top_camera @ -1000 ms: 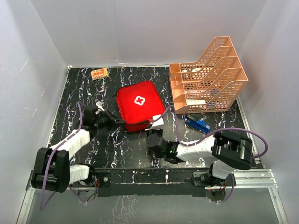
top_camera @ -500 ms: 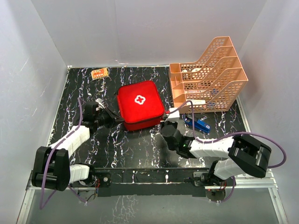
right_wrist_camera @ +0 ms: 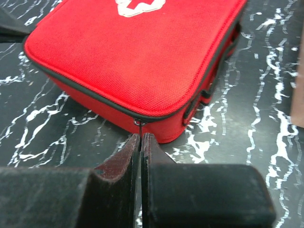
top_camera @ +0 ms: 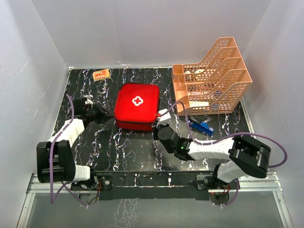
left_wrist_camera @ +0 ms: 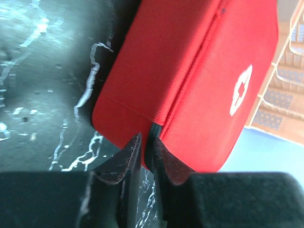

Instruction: Organize the medicine kit

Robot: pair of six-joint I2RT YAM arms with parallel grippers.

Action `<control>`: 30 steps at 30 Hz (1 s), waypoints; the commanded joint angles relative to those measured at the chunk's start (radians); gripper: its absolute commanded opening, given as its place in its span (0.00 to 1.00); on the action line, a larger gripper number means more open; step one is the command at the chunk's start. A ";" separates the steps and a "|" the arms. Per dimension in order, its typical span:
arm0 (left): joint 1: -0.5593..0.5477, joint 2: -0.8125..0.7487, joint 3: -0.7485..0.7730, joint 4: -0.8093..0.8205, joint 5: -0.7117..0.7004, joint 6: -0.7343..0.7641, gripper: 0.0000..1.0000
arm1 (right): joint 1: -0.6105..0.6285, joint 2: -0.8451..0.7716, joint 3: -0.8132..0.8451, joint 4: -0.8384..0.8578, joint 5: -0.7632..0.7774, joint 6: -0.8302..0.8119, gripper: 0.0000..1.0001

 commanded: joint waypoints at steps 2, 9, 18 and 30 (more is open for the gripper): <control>0.050 -0.026 0.023 -0.139 -0.056 0.069 0.26 | 0.051 0.072 0.106 0.065 0.003 0.018 0.00; 0.055 -0.123 -0.036 -0.163 -0.033 0.066 0.67 | 0.070 0.112 0.135 0.086 0.006 0.026 0.00; 0.031 -0.178 -0.171 0.055 0.100 -0.092 0.75 | 0.070 0.078 0.075 0.085 0.095 0.038 0.00; -0.043 -0.094 -0.287 0.343 0.032 -0.302 0.57 | 0.070 0.090 0.071 0.039 0.213 0.090 0.00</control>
